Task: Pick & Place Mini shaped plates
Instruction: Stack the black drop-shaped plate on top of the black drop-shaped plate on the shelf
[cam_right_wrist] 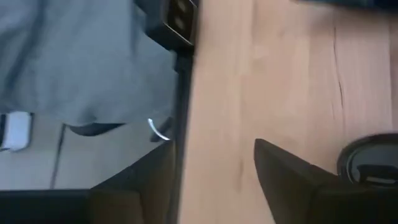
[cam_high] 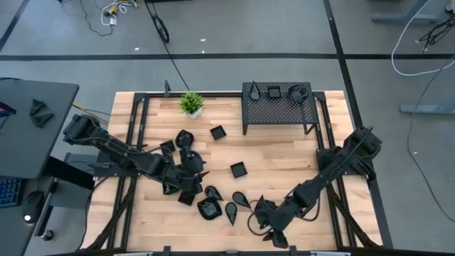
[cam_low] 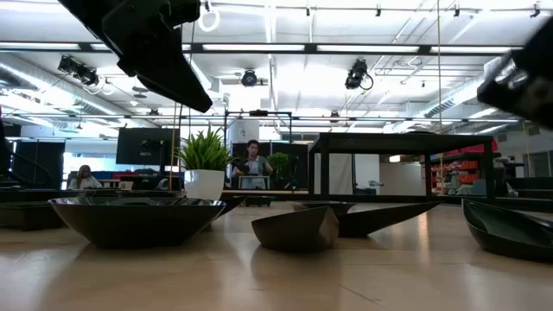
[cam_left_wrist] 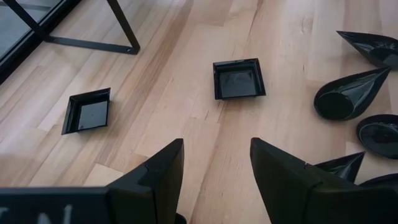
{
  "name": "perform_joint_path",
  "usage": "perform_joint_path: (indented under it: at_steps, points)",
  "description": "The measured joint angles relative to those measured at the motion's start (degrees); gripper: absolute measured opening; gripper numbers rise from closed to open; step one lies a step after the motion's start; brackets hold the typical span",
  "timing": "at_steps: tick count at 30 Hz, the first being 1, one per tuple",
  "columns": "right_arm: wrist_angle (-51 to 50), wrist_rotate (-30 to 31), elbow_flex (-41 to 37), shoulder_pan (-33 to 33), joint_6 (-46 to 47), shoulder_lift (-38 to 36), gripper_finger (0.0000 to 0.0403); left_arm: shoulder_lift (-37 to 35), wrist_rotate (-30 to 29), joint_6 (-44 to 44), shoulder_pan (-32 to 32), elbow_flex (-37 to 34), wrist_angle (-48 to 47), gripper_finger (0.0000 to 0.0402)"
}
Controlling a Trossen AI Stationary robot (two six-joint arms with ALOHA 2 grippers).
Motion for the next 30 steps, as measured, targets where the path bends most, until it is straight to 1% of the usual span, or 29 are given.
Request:
perform_joint_path:
  at_steps: [3, 10, 12, 13, 18, 22, 25, 30]
  points:
    - [0.03, 1.42, 0.00, 0.52, -0.42, 2.34, 0.0174, 0.00, 0.00, 0.04, 0.00, 0.00, -0.03, 0.0193]
    - [-2.22, 8.08, -0.02, 0.65, -2.50, 5.31, 0.0040, 0.00, 0.00, 0.19, 0.15, 0.00, -0.05, 0.0193]
    - [-2.73, 9.22, -0.02, 0.62, -3.97, 5.81, 0.0012, 0.00, 0.00, 0.19, 0.15, 0.00, 0.00, 0.0193]
    - [-3.14, 9.81, -0.02, 0.60, -4.52, 5.86, 0.0007, 0.00, -0.01, 0.19, 0.15, 0.00, -0.04, 0.0193]
    - [-7.26, 16.66, -0.02, 0.58, -3.14, 5.82, 0.0021, 0.00, -0.02, 0.17, 0.15, 0.00, -0.03, 0.0193]
    - [-10.42, 18.23, -0.04, 0.29, -2.60, 5.75, 0.0012, 0.00, -0.02, 0.17, 0.15, 0.00, -0.03, 0.0193]
    - [-12.14, 20.08, 0.00, -0.05, -0.12, 5.65, 0.0004, 0.00, -0.02, 0.15, 0.15, 0.00, -0.03, 0.0193]
    - [-13.79, 23.39, 0.00, -1.49, 1.92, 5.65, 0.0011, 0.00, -0.02, 0.04, 0.15, 0.00, -0.03, 0.0193]
